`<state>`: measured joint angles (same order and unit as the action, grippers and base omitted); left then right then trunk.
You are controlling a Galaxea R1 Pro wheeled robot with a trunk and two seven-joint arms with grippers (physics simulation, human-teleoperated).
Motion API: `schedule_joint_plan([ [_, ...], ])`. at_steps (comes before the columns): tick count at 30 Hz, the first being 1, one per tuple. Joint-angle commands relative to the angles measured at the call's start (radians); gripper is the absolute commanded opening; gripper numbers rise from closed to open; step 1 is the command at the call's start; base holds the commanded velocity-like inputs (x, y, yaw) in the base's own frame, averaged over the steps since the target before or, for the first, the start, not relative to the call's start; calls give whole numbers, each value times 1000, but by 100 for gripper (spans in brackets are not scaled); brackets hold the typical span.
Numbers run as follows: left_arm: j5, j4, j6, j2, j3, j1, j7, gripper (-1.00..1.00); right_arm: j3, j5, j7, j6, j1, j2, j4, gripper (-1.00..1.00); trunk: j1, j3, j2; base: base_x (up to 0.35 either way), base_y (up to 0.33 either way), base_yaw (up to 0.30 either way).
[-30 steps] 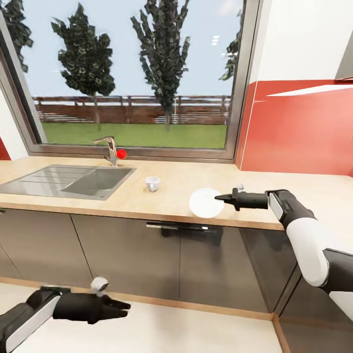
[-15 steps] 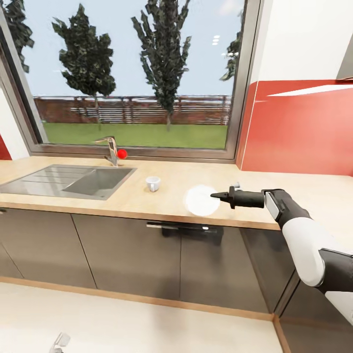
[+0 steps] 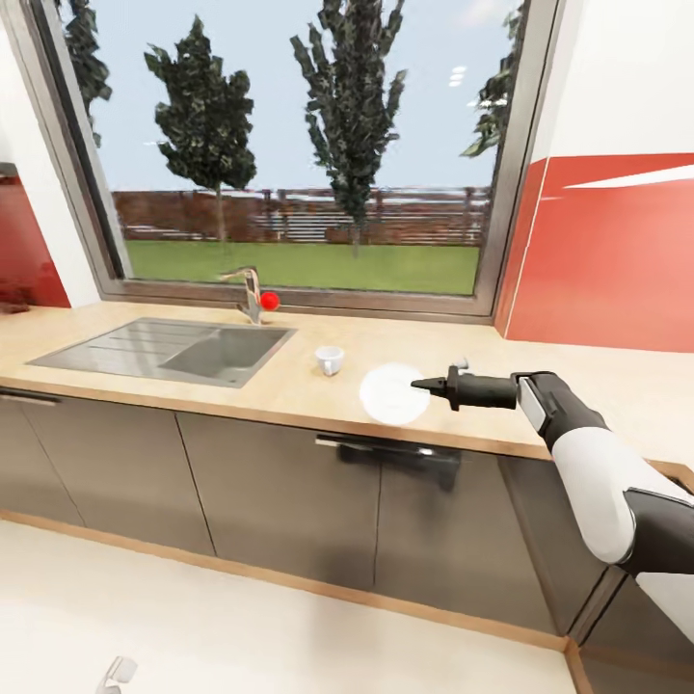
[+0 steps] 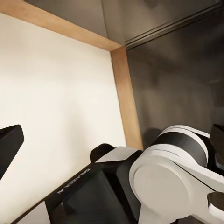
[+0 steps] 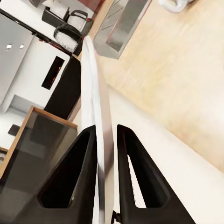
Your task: Set up a coffee station on the kitchen countertop: keep the coffee maker on the countertop, move the bottle of coffee from the kitchen shelf to the counter next to the coffee maker, place a paper coffee filter on top of the coffee maker, put the saucer next to the coffee maker with the coffee cup on the saucer, and place the electric kettle next to the coffee maker.
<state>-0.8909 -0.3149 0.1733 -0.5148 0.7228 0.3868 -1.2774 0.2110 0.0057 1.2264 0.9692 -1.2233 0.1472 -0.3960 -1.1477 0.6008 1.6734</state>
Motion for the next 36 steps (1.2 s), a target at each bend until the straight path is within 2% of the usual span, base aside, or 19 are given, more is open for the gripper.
schedule_joint_plan([
  [1,-10,6,10,-1,7,1,-2,100,4,-1,4,11,-1,0,0,-100,0,1,1,0,214,263],
  [17,-10,25,9,-1,6,1,-2,100,4,-1,2,10,-1,-1,0,-100,0,1,1,0,298,270],
  [24,-10,26,9,-1,4,1,-2,100,3,-1,1,9,-1,-7,2,-100,0,1,1,131,301,272],
  [32,-10,25,9,-1,7,1,-2,100,1,-1,0,1,5,-37,7,-100,0,1,1,255,251,188],
  [36,-10,25,9,-1,7,1,-2,100,1,-1,2,-53,20,-57,7,-100,0,1,1,268,241,36],
])
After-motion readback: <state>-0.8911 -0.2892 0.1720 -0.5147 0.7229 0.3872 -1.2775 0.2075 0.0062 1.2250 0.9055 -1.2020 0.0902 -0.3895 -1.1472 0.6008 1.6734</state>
